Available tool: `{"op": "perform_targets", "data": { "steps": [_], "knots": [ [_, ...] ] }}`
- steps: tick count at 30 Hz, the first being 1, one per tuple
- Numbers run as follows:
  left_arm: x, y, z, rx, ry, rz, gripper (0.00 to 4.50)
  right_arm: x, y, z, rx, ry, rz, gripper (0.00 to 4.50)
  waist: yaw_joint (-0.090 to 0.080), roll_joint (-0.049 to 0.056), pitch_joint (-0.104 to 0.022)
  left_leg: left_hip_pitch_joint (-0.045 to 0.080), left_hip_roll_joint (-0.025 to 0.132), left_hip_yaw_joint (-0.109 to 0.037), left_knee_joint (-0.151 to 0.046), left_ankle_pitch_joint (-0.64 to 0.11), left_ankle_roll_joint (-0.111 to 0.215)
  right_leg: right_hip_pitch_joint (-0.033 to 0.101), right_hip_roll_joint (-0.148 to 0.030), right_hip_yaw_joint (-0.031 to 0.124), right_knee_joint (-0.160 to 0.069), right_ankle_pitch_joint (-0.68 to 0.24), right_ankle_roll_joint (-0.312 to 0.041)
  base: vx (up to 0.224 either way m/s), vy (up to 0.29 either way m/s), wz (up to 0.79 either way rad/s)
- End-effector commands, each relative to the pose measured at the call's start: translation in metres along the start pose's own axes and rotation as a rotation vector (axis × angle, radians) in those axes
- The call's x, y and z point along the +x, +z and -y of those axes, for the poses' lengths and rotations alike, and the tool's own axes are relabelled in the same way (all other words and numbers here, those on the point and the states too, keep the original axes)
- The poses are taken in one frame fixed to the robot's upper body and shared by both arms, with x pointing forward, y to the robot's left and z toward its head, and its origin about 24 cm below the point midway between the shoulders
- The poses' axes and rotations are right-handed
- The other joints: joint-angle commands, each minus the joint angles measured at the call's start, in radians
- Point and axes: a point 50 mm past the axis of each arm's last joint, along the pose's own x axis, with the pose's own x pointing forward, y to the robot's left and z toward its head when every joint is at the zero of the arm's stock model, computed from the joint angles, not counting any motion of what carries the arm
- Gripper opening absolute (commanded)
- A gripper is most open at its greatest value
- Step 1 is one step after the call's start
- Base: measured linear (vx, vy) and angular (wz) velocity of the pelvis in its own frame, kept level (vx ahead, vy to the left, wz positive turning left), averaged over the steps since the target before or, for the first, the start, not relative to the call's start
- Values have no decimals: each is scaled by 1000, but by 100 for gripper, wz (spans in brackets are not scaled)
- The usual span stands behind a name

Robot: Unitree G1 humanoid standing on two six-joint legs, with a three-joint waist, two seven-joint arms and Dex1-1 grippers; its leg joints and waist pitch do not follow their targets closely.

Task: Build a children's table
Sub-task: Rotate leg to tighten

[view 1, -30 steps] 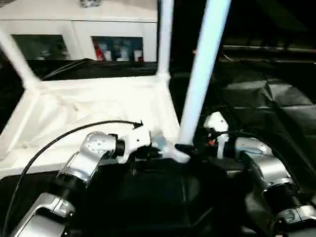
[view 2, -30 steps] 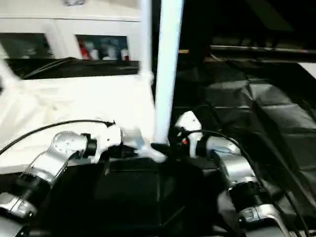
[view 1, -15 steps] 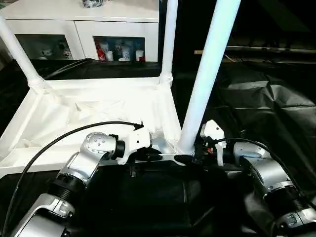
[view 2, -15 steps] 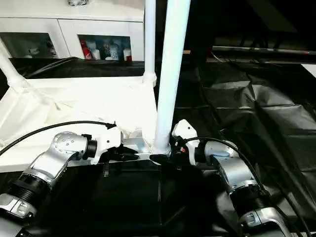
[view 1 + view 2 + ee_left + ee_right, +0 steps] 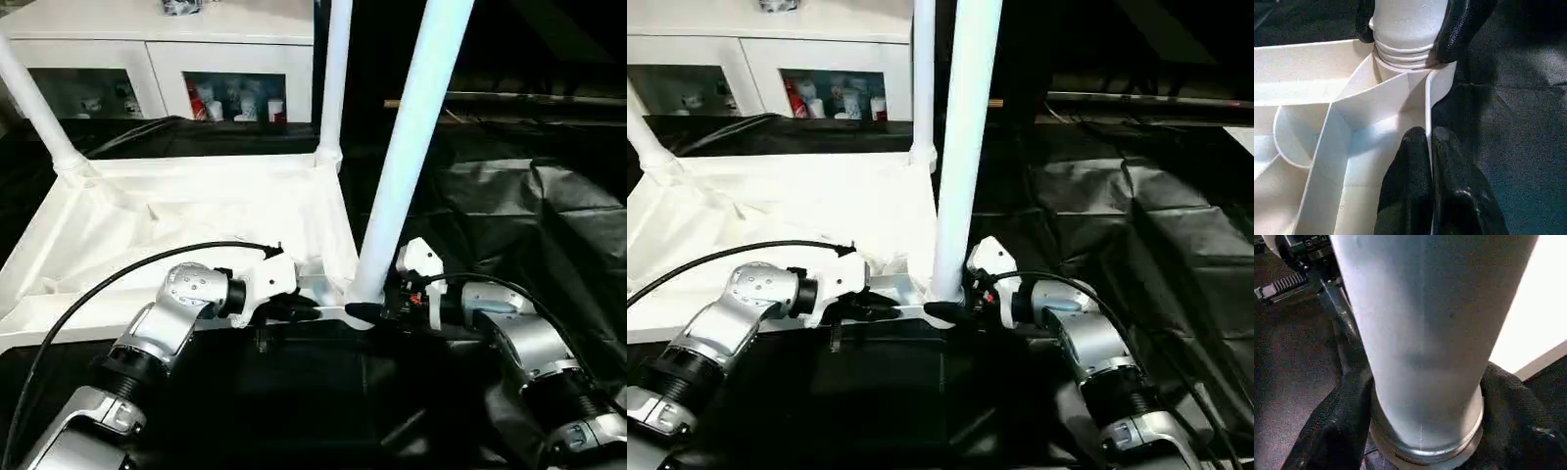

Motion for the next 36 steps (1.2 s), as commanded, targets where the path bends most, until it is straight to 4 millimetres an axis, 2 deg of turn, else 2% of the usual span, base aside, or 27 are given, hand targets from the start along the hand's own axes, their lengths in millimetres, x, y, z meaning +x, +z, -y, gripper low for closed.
{"op": "perform_targets", "data": {
  "steps": [1, 2, 3, 4, 5, 6, 7, 8, 9, 10, 12, 15, 16, 18, 20, 22, 26, 28, 30, 32, 34, 35, 36],
  "knots": [
    [8, -9, 9, -35, -38, -23, 0, 1, -12, 2, 22, -68, -41, 272, -1, -9, -60, 6, 28, -6, -61, -226, 36, 47, -53, 39, -66, -243, -195, 0, 0, 0],
    [12, -10, 4, -34, 30, -50, 0, 6, -18, 9, 48, -201, -38, 271, -5, -9, -58, 7, 28, -7, -63, -249, 25, 46, -54, 39, -71, -286, -185, 0, 0, 0],
    [16, -9, -1, -50, 91, -56, 0, 9, -20, 16, 95, -307, -20, 271, -14, -7, -51, 10, 24, -8, -67, -292, 7, 40, -54, 38, -82, -374, -167, 0, 0, 0],
    [22, -7, -7, -71, 158, -53, 0, 13, -22, 23, 168, -437, -1, 270, -21, -8, -51, 17, 22, -12, -68, -331, -15, 40, -57, 36, -90, -453, -146, 0, 0, 0],
    [25, -6, -10, -82, 193, -51, 0, 15, -24, 27, 213, -522, 4, 270, -26, -4, -48, 19, 21, -16, -70, -349, -25, 39, -57, 35, -92, -484, -136, 0, 0, 0],
    [28, -4, -11, -86, 209, -52, 0, 16, -25, 30, 241, -583, 2, 270, -34, -5, -48, 21, 20, -21, -72, -380, -34, 40, -58, 29, -99, -543, -111, 0, 0, 0],
    [30, -3, -12, -88, 216, -54, 0, 17, -26, 32, 258, -622, -1, 270, -35, -6, -49, 18, 20, -23, -74, -383, -35, 43, -59, 28, -101, -556, -101, 0, 0, 0],
    [38, -1, -13, -96, 239, -70, 0, 20, -28, 37, 309, -748, -13, 270, -40, 1, -48, 20, 22, -25, -76, -395, -38, 39, -58, 28, -104, -557, -92, 0, 0, 0],
    [42, 0, -13, -100, 248, -80, 0, 21, -29, 39, 326, -795, -19, 270, -45, -4, -46, 28, 16, -24, -72, -423, -39, 29, -54, 26, -111, -581, -84, 0, 0, 0],
    [46, 2, -13, -108, 266, -85, 0, 22, -29, 40, 347, -837, -22, 270, -44, -4, -47, 32, 14, -25, -71, -434, -36, 29, -56, 24, -115, -598, -81, 0, 0, 0],
    [56, 6, -15, -135, 310, -92, 0, 27, -27, 42, 379, -886, -29, 270, -49, -7, -47, 28, 12, -28, -70, -436, -23, 30, -54, 23, -119, -609, -75, 0, 0, 0],
    [67, 12, -15, -143, 331, -94, 0, 35, -21, 43, 320, -896, -53, 270, -51, -4, -48, 29, 11, -30, -69, -442, -16, 28, -54, 22, -121, -596, -77, 0, 0, 0],
    [68, 13, -16, -132, 336, -102, 0, 37, -20, 43, 314, -891, -50, 270, -52, -6, -50, 22, 13, -32, -73, -435, -11, 34, -55, 22, -118, -570, -82, 0, 0, 0],
    [68, 12, -16, -122, 340, -110, 0, 38, -17, 43, 294, -869, -32, 270, -49, -6, -52, 24, 16, -29, -74, -430, -1, 32, -55, 25, -116, -516, -97, 0, 0, 0],
    [66, 10, -17, -125, 345, -115, 0, 38, -14, 44, 283, -871, -7, 270, -49, -5, -52, 20, 17, -29, -76, -423, 1, 35, -54, 26, -112, -489, -110, 0, 0, 0],
    [64, 8, -17, -125, 348, -119, 0, 37, -11, 45, 279, -867, 27, 340, -49, -3, -52, 21, 17, -27, -76, -429, 2, 34, -54, 28, -110, -469, -124, 0, 0, 0],
    [58, 4, -19, -123, 355, -129, 0, 35, 1, 49, 247, -831, 97, 357, -42, -5, -54, 23, 17, -22, -74, -403, 11, 33, -56, 33, -107, -434, -142, 0, 0, 0],
    [55, 3, -20, -122, 357, -131, 0, 34, 5, 49, 240, -807, 120, 371, -37, -6, -56, 17, 18, -21, -75, -370, 18, 41, -56, 34, -102, -399, -149, 0, 0, 0],
    [47, 0, -23, -114, 354, -131, 0, 29, 14, 48, 171, -690, 146, 400, -29, -7, -59, 13, 20, -19, -74, -336, 30, 45, -54, 34, -96, -360, -157, 0, 0, 0],
    [43, -2, -24, -108, 346, -129, 0, 26, 16, 45, 128, -599, 139, 400, -21, -6, -60, 12, 19, -17, -72, -316, 36, 47, -53, 35, -96, -341, -156, 0, 0, 0],
    [35, -4, -24, -92, 321, -123, 0, 18, 16, 36, 63, -429, 115, 400, -18, -7, -61, 6, 21, -17, -71, -280, 46, 54, -52, 36, -88, -290, -160, 0, 0, 0],
    [35, -4, -24, -92, 321, -123, 0, 18, 16, 36, 63, -429, 115, 400, -17, -7, -62, 6, 20, -17, -70, -272, 50, 54, -51, 35, -87, -276, -162, 0, 0, 0],
    [30, -5, -23, -80, 285, -113, 0, 12, 14, 29, 25, -312, 87, 400, -19, -6, -62, 6, 20, -16, -69, -262, 55, 54, -49, 35, -85, -255, -173, 0, 0, 0]
  ]
}}
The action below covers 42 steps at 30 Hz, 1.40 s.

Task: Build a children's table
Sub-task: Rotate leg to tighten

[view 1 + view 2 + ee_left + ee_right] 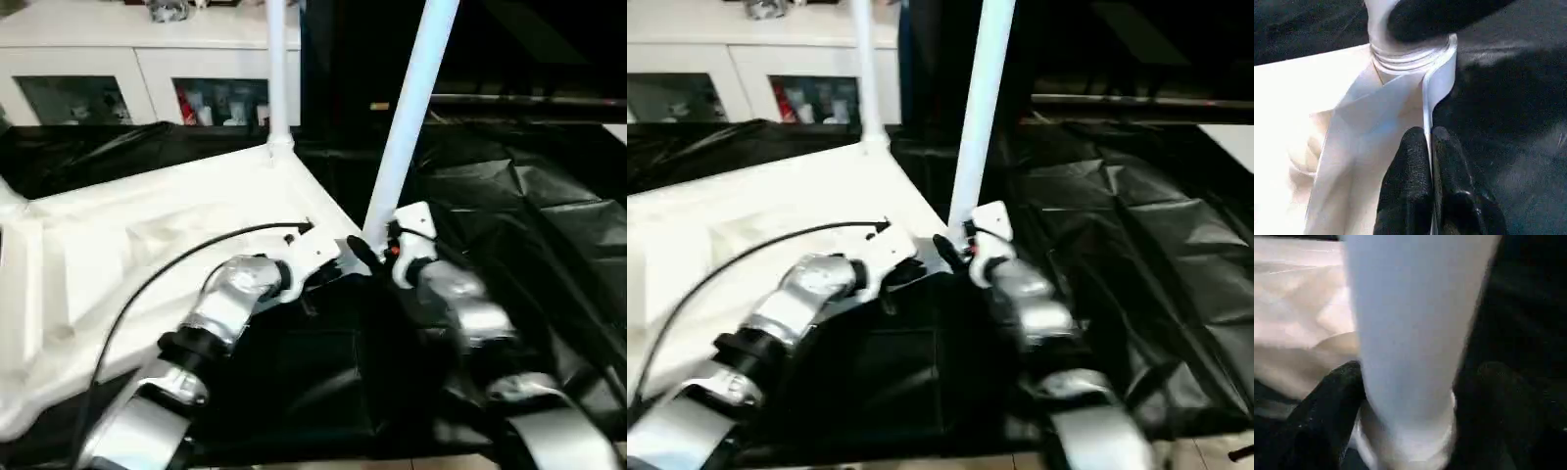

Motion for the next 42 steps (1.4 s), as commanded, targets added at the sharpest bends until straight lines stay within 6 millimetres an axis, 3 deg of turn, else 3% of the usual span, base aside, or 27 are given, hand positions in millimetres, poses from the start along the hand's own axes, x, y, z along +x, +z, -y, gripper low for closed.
{"op": "perform_targets", "data": {
  "steps": [1, 5, 7, 10, 17, 22, 33, 38, 40, 42],
  "knots": [
    [-8, -19, 4, -10, -60, -55, 0, -8, -2, -10, -19, 174, -21, 400, 6, -6, -62, -4, 28, -4, -58, -258, 59, 52, -50, 36, -67, -259, -178, 0, 0, 0],
    [-17, -16, 8, 35, -175, 4, 0, -22, -3, -13, -27, 292, -39, 400, 6, -3, -67, -6, 34, -6, -55, -215, 72, 53, -52, 36, -58, -206, -211, 0, 0, 0],
    [-28, -15, 17, 71, -329, 30, 0, -32, -4, -14, -42, 356, -59, 400, 10, 2, -69, -4, 38, -3, -52, -186, 78, 52, -51, 37, -46, -142, -242, 0, 0, 0],
    [-34, -12, 22, 60, -395, 50, 0, -32, -4, -15, -68, 363, -70, 400, 11, 6, -66, 3, 38, 2, -51, -213, 72, 44, -48, 37, -46, -134, -266, 0, 0, 0],
    [-36, -12, 24, 76, -419, 53, 0, -34, -8, -21, -100, 429, -125, 400, 16, 4, -61, 4, 37, 1, -58, -269, 40, 44, -52, 40, -56, -242, -224, 0, 0, 0],
    [-39, -12, 24, 74, -425, 53, 0, -34, -10, -23, -93, 443, -135, 400, 22, -2, -63, 2, 38, 0, -56, -236, 42, 46, -54, 41, -53, -226, -216, 0, 0, 0],
    [-41, -13, 23, 65, -417, 51, 0, -30, -12, -27, -85, 457, -142, 290, 22, -4, -64, 1, 36, 1, -53, -219, 49, 45, -53, 40, -51, -221, -216, 0, 0, 0],
    [-42, -14, 24, 59, -418, 49, 0, -30, -14, -26, -74, 455, -142, 277, 22, -1, -64, 2, 35, 0, -53, -222, 46, 45, -52, 40, -50, -221, -216, 0, 0, 0],
    [-41, -14, 24, 52, -418, 52, 0, -30, -15, -26, -66, 445, -142, 276, 21, -2, -65, 0, 34, 1, -52, -218, 47, 47, -51, 40, -50, -215, -216, 0, 0, 0],
    [-34, -15, 21, 17, -345, 44, 0, -23, -27, -15, -75, 243, -187, 276, 19, -1, -64, 1, 34, 1, -52, -220, 44, 44, -52, 40, -50, -217, -219, 0, 0, 0]
  ]
}}
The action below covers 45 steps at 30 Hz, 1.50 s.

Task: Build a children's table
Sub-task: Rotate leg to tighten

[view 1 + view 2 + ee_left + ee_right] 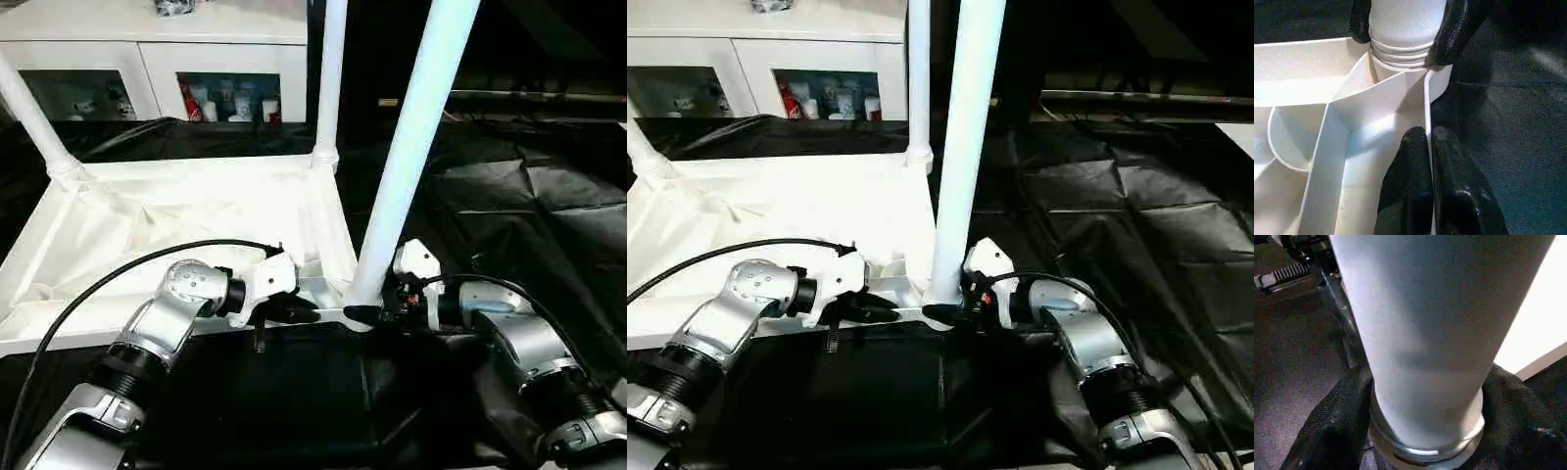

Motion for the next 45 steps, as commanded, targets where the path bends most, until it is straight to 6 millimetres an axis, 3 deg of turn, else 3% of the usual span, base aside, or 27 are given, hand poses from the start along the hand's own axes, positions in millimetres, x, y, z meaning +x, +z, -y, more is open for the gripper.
{"op": "perform_targets", "data": {
  "steps": [1, 2, 3, 4, 5, 6, 9, 16, 20, 21, 24, 27, 31, 35, 38, 41, 45],
  "knots": [
    [10, -2, 1, -28, 27, -8, 0, -3, -17, 18, 20, -253, -100, 275, -4, -4, -60, 4, 29, -4, -63, -235, 27, 48, -51, 37, -57, -246, -213, 0, 0, 0],
    [10, -2, 1, -28, 27, -8, 0, -3, -17, 18, 20, -253, -100, 275, -7, -4, -59, 5, 29, -6, -66, -250, 16, 48, -52, 36, -60, -280, -205, 0, 0, 0],
    [14, -3, -5, -53, 94, -17, 0, -2, -21, 24, 62, -358, -101, 275, -15, -5, -56, 14, 27, -6, -66, -300, 0, 43, -54, 37, -73, -382, -177, 0, 0, 0],
    [20, -2, -11, -88, 180, -24, 0, 1, -23, 31, 157, -495, -69, 274, -20, -5, -55, 15, 27, -9, -67, -319, -5, 42, -52, 37, -75, -409, -165, 0, 0, 0],
    [25, -2, -15, -105, 232, -33, 0, 3, -24, 34, 217, -578, -51, 274, -22, 1, -52, 16, 25, -9, -68, -330, -9, 39, -51, 37, -77, -427, -160, 0, 0, 0],
    [31, 0, -20, -121, 298, -46, 0, 5, -25, 37, 249, -662, -58, 274, -25, -1, -52, 20, 24, -13, -69, -354, -23, 38, -51, 33, -81, -468, -144, 0, 0, 0],
    [45, 8, -24, -174, 390, -48, 0, 13, -27, 37, 288, -774, -83, 274, -26, -2, -51, 24, 23, -14, -69, -376, -20, 34, -52, 31, -94, -518, -115, 0, 0, 0],
    [69, 18, -20, -168, 409, -59, 0, 36, -21, 34, 301, -816, -78, 274, -23, -1, -55, 18, 19, -14, -68, -368, 1, 33, -52, 28, -100, -512, -99, 0, 0, 0],
    [64, 12, -21, -163, 410, -75, 0, 38, -13, 37, 312, -807, -15, 274, -23, 1, -57, 16, 21, -15, -70, -368, 6, 34, -51, 30, -95, -475, -108, 0, 0, 0],
    [63, 12, -22, -163, 412, -78, 0, 39, -11, 37, 320, -794, 7, 330, -23, 2, -57, 15, 21, -15, -71, -372, 7, 36, -51, 30, -94, -464, -115, 0, 0, 0],
    [60, 10, -24, -163, 418, -83, 0, 36, -7, 39, 302, -799, 33, 350, -23, 0, -57, 14, 22, -14, -72, -367, 9, 36, -52, 31, -93, -459, -120, 0, 0, 0],
    [47, 5, -29, -153, 419, -85, 0, 26, 6, 46, 237, -733, 96, 380, -20, -1, -59, 11, 22, -12, -71, -348, 18, 40, -51, 31, -90, -426, -130, 0, 0, 0],
    [35, -1, -29, -139, 390, -87, 0, 10, 13, 43, 159, -523, 107, 380, -11, -2, -64, 4, 26, -8, -66, -271, 48, 47, -51, 35, -76, -304, -159, 0, 0, 0],
    [29, -3, -29, -118, 359, -80, 0, 0, 13, 34, 97, -357, 88, 380, -15, -6, -63, -5, 25, -10, -66, -241, 58, 55, -50, 31, -69, -284, -170, 0, 0, 0],
    [23, -1, -23, -56, 253, -37, 0, -11, 11, 23, 52, -197, 59, 380, -11, -8, -64, -4, 28, -9, -62, -231, 74, 56, -52, 33, -68, -271, -175, 0, 0, 0],
    [19, 5, -8, -3, 59, 16, 0, -16, 11, 13, 36, -73, 44, 380, -7, -3, -67, -2, 33, -8, -60, -200, 79, 55, -53, 33, -58, -213, -211, 0, 0, 0],
    [17, 7, 1, 14, -34, 33, 0, -14, 11, 7, 7, -18, 19, 380, 0, 3, -66, 7, 39, -2, -58, -204, 78, 46, -47, 35, -50, -147, -251, 0, 0, 0]
  ]
}}
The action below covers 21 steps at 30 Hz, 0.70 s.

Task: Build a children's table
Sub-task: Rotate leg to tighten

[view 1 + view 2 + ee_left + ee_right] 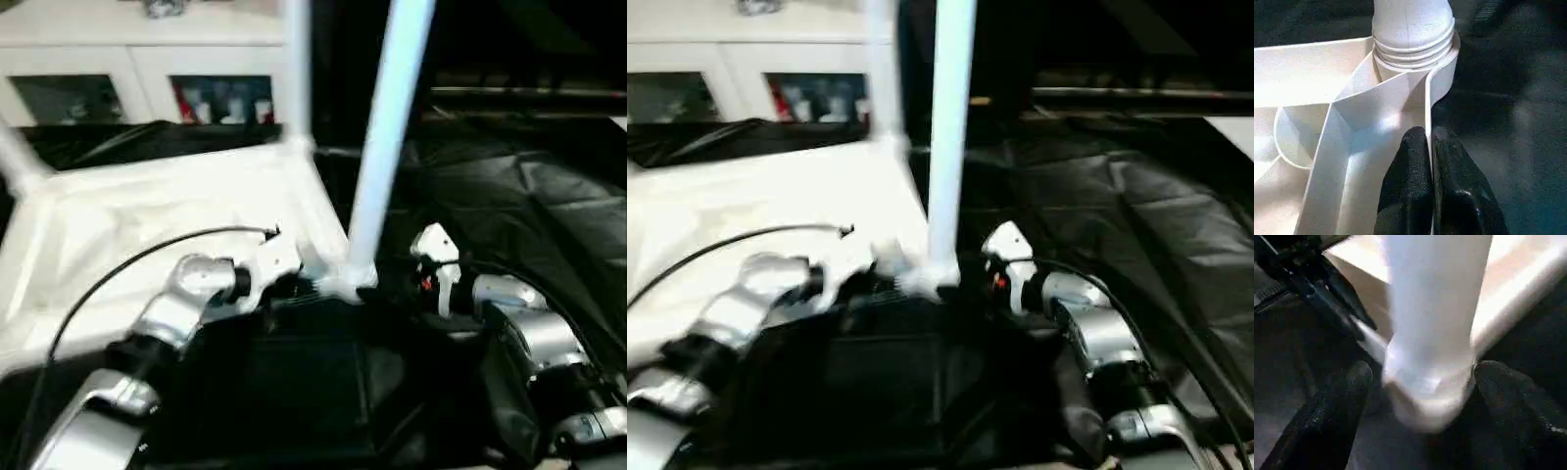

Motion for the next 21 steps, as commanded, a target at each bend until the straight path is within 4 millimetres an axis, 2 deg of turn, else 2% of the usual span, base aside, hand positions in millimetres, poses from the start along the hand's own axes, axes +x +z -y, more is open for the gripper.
{"op": "perform_targets", "data": {
  "steps": [1, 2, 3, 5, 6, 8, 9, 12, 17, 21],
  "knots": [
    [8, 4, 11, 17, -98, 23, 0, 3, 3, -4, -31, 35, -12, 380, 1, -5, -62, 12, 40, 0, -57, -208, 75, 48, -47, 37, -49, -149, -253, 0, 0, 0],
    [8, 4, 12, 17, -106, 27, 0, 3, 2, -4, -35, 34, -18, 380, 6, -4, -61, 15, 40, 1, -59, -227, 66, 46, -48, 38, -53, -173, -251, 0, 0, 0],
    [7, 4, 13, 18, -118, 30, 0, 4, 1, -5, -51, 38, -36, 380, 8, -8, -60, 16, 39, 2, -60, -242, 57, 46, -50, 40, -54, -197, -244, 0, 0, 0],
    [7, 4, 14, 19, -123, 31, 0, 4, 0, -6, -61, 46, -52, 380, 9, -9, -58, 14, 37, 3, -62, -257, 47, 47, -51, 40, -58, -231, -231, 0, 0, 0],
    [6, 4, 14, 20, -124, 31, 0, 4, -1, -6, -67, 56, -61, 380, 9, -11, -57, 12, 37, 0, -64, -265, 38, 49, -53, 41, -60, -274, -208, 0, 0, 0],
    [4, 4, 13, 21, -120, 28, 0, 4, -4, -9, -77, 86, -83, 380, 7, -12, -57, 12, 36, -1, -65, -267, 35, 48, -53, 41, -62, -290, -195, 0, 0, 0],
    [3, 4, 13, 21, -117, 25, 0, 4, -5, -10, -77, 95, -89, 380, 7, -16, -58, 12, 36, 0, -64, -264, 36, 48, -53, 41, -63, -291, -192, 0, 0, 0],
    [2, 3, 13, 20, -115, 23, 0, 4, -6, -10, -73, 99, -90, 380, 7, -15, -58, 9, 35, -1, -63, -243, 42, 49, -54, 41, -61, -285, -187, 0, 0, 0],
    [1, 2, 13, 17, -111, 20, 0, 7, -3, -8, -58, 88, -75, 380, 7, -17, -59, 8, 35, 0, -61, -224, 49, 49, -52, 40, -56, -252, -198, 0, 0, 0],
    [1, 2, 13, 16, -110, 20, 0, 8, -3, -8, -48, 91, -67, 335, 7, -17, -60, 8, 34, 0, -59, -216, 51, 50, -52, 40, -56, -251, -198, 0, 0, 0]
  ]
}}
